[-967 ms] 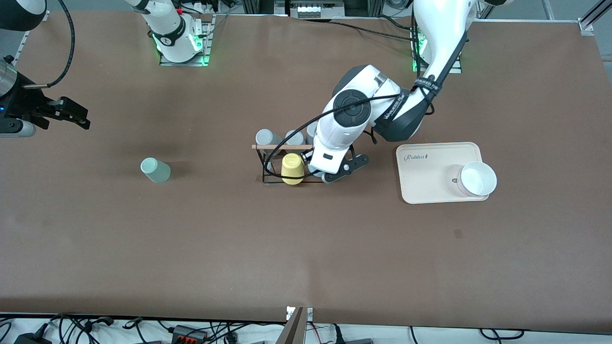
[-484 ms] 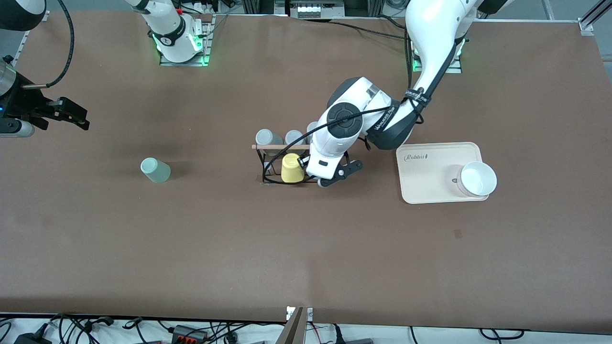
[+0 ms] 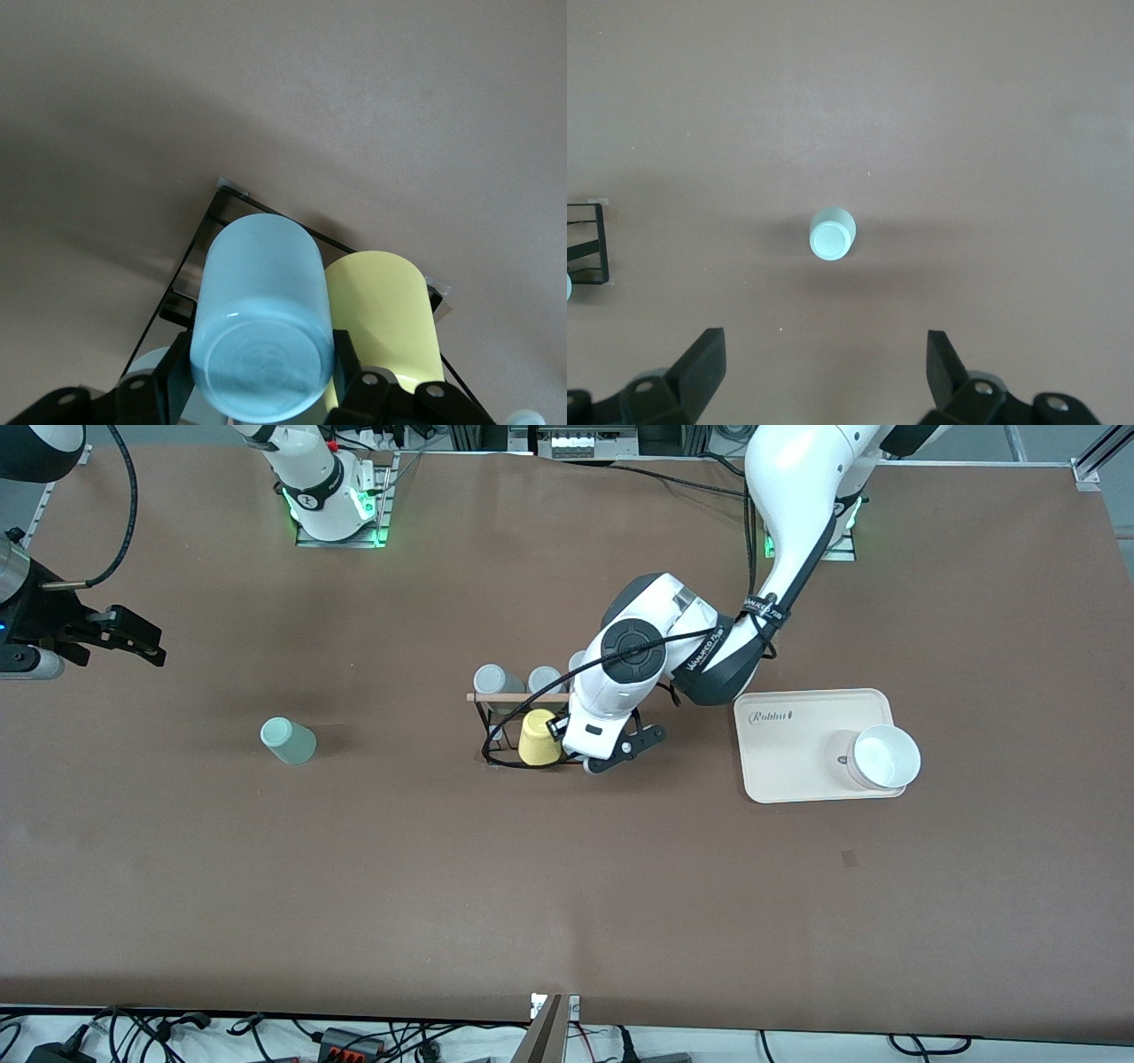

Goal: Hang scattered cups on rack with three cups
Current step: 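Lower the light blue cup onto the rack beside the yellow cup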

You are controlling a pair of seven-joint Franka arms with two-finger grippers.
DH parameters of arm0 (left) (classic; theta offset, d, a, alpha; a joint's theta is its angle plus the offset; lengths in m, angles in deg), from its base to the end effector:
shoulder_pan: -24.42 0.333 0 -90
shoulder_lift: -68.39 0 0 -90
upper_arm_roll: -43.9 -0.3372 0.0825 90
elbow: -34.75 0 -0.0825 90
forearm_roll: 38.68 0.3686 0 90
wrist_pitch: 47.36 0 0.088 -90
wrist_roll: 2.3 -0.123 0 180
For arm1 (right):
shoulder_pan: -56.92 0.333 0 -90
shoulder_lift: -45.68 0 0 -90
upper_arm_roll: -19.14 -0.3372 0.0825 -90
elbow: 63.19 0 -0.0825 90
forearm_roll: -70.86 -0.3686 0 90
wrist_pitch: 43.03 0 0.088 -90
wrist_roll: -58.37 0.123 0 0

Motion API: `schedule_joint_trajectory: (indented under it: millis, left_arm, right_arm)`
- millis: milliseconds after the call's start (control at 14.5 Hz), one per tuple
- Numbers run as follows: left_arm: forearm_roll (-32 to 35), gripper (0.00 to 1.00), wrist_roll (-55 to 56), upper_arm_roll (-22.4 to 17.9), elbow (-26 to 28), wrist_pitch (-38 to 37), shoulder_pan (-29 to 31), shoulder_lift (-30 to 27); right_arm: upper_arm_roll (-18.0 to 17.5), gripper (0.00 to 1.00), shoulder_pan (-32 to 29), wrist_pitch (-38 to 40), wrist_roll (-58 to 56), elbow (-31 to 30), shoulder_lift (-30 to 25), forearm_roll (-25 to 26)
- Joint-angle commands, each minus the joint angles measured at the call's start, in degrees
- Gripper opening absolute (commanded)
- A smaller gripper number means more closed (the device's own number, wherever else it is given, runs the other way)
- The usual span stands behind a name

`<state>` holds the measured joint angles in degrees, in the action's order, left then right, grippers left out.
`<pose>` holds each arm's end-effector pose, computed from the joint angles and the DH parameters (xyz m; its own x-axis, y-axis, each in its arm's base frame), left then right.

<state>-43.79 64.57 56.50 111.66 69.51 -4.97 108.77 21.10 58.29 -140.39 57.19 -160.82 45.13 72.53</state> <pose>0.5655 -0.4680 0.3271 0.8511 0.4842 -0.2030 0.5078 -0.8574 0.0838 0.5438 -0.0089 0.5849 0.9999 0.0140 0.0042 0.0139 -0.9995 0.0287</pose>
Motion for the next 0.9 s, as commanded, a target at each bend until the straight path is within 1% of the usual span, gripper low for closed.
schedule_joint_trajectory:
  millis: [0, 138, 207, 276, 345, 415, 484, 622, 829]
  left_arm:
    - [0.3, 0.43, 0.4, -0.5, -1.0, 0.2, -0.6, 0.8]
    - [0.3, 0.46, 0.4, -0.5, -0.6, 0.1, -0.7, 0.7]
    - [0.3, 0.51, 0.4, -0.5, -0.4, 0.1, -0.6, 0.7]
    - [0.3, 0.58, 0.3, -0.5, -0.4, -0.1, -0.6, 0.7]
    - [0.3, 0.69, 0.3, -0.5, -0.4, -0.2, -0.6, 0.7]
    - [0.3, 0.75, 0.3, -0.5, -0.4, -0.3, -0.6, 0.6]
    - [0.3, 0.79, 0.3, -0.5, -0.4, -0.5, -0.5, 0.4]
    - [0.3, 0.83, 0.3, -0.6, -0.4, -0.9, -0.2, -0.1]
    - [0.3, 0.91, 0.2, -1.2, -1.0, -3.5, 0.2, -1.5]
  right_arm:
    - [0.1, 1.0, -0.3, 0.3, -0.1, 0.3, 0.4, 0.1]
    - [0.1, 1.0, -0.3, 0.4, -0.1, 0.3, 0.4, 0.1]
    - [0.1, 1.0, -0.2, 0.4, -0.1, 0.3, 0.4, 0.0]
    - [0.1, 1.0, -0.1, 0.4, -0.1, 0.3, 0.3, -0.1]
    - [0.1, 1.0, -0.1, 0.3, -0.1, 0.3, 0.4, -0.1]
    - [0.1, 1.0, -0.1, 0.3, -0.1, 0.3, 0.4, -0.1]
    - [0.1, 1.0, -0.2, 0.5, -0.1, 0.3, 0.4, -0.1]
    - [0.1, 1.0, -0.1, 0.7, -0.1, 0.3, 0.3, -0.1]
    - [0.1, 1.0, -0.2, 0.7, -0.1, 0.3, 0.4, -0.1]
